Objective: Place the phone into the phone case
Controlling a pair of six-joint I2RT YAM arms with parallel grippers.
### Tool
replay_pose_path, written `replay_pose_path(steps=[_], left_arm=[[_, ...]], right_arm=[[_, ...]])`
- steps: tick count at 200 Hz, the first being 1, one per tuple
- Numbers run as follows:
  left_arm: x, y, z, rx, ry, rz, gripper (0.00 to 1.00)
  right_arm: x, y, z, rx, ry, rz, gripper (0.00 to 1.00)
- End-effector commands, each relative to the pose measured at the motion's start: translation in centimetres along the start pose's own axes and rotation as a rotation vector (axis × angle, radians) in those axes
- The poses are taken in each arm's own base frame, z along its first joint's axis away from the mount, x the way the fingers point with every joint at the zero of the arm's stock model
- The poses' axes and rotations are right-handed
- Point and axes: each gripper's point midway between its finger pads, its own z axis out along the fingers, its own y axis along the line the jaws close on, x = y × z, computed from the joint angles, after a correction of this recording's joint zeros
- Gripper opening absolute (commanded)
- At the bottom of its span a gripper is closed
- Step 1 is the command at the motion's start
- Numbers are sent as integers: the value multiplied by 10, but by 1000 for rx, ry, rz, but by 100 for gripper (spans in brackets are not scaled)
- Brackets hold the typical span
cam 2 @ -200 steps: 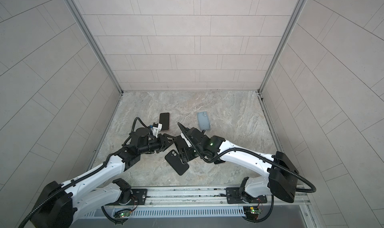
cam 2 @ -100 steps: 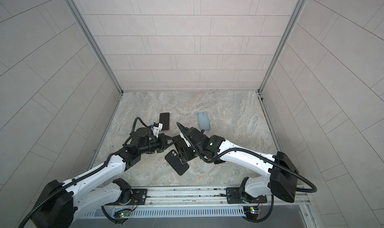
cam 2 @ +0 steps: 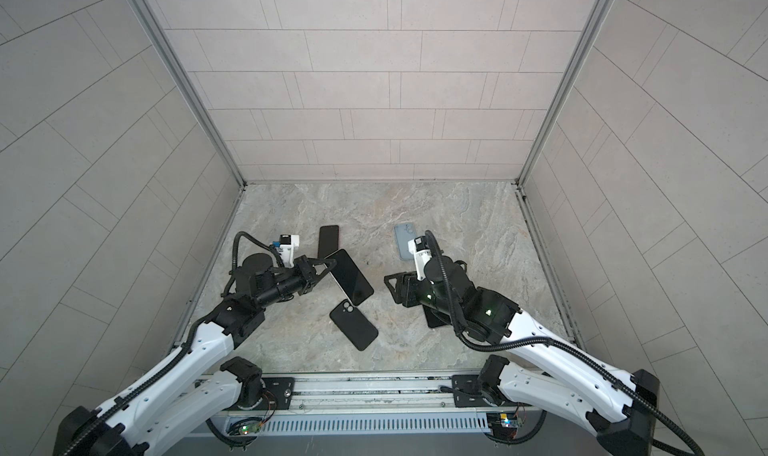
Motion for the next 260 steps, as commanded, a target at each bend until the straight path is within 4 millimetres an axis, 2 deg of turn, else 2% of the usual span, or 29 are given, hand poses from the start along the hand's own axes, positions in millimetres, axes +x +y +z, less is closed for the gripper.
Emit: replay_pose_path(steps=[1, 15, 18, 33, 68, 100, 140, 174, 210, 232, 260], left_arm=[[-14, -34, -9, 125, -60, 31, 0], [-18, -46, -10, 174, -76, 27, 0], [-19, -49, -10, 186, -80, 27, 0], [-24, -60, -11, 233, -93, 22, 0], [-29, -72, -12, 288, -108, 5, 0], [-31, -72, -11, 332, -121, -38, 0], [-28, -80, -8, 374, -91, -47, 0], [-25, -81, -10, 382, -83, -50, 0], [-23, -82, -11, 391, -68, -57, 0], [-20, -80, -13, 394, -65, -68, 0], [-19, -74, -15, 393, -78, -81, 0]], right_arm=[[0, 15, 6, -145, -34, 192, 53], [3, 27, 8, -228, -14, 258, 50], [12, 21, 13, -224, 4, 272, 50], [18, 24, 17, -278, 17, 322, 48], [19, 25, 19, -325, 6, 376, 45], [10, 39, 19, -434, -31, 437, 40], [4, 65, 19, -546, -30, 447, 39], [-2, 69, 24, -557, -45, 458, 38], [-18, 78, 16, -561, -97, 429, 36], [-29, 85, 9, -572, -124, 414, 31], [-34, 89, 7, -587, -139, 417, 22]])
